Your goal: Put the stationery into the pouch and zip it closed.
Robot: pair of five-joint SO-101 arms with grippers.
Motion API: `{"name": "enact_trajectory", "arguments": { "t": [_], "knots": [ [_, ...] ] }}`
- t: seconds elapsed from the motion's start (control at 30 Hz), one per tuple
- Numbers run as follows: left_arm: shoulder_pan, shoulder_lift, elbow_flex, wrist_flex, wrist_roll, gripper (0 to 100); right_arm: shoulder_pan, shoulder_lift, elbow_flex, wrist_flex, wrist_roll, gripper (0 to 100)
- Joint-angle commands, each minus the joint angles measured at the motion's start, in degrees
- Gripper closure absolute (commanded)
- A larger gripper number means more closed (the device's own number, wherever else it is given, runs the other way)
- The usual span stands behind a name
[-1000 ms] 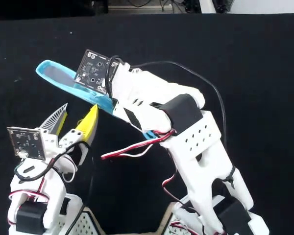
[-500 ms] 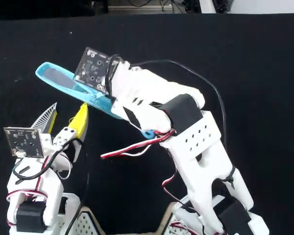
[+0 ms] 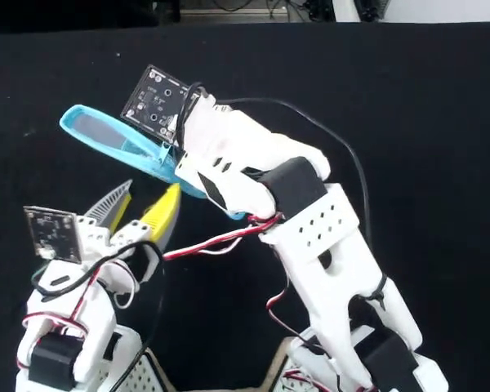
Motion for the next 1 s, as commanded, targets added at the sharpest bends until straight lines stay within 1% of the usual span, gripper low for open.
{"name": "enact_trajectory", "arguments": {
  "t": [0.0,0.1,0.2,0.27,0.53,0.7,0.77,0.97],
  "knots": [
    [0.7,0.0,1.2,-4.3,-0.7,75,0.9,-1.4,-0.1,-0.9,-0.3,98.8],
    [-0.8,0.0,5.1,-8.5,-0.9,75,0.9,-1.4,-0.1,-0.9,-0.3,98.8],
    [-5.7,0.0,9.1,-14.2,-0.9,75,0.9,-1.4,-0.1,-0.9,-0.3,98.8],
    [-8.1,0.0,10.2,-16.0,-0.9,75,1.0,-1.4,-0.1,-1.1,-0.3,98.8],
    [-10.3,0.0,9.4,-15.4,-1.0,75,1.1,-1.3,-0.1,-3.7,-0.2,98.8],
    [-17.7,0.0,7.9,-15.5,-1.0,75,1.1,-1.4,-0.1,-3.8,-0.2,98.8],
    [-19.6,0.0,7.6,-15.6,-1.0,75,1.1,-1.4,-0.1,-3.8,-0.2,98.8],
    [-19.9,0.0,6.6,-15.4,-1.0,75,1.0,-1.0,-0.1,-3.7,-0.4,98.8]
  ]
}}
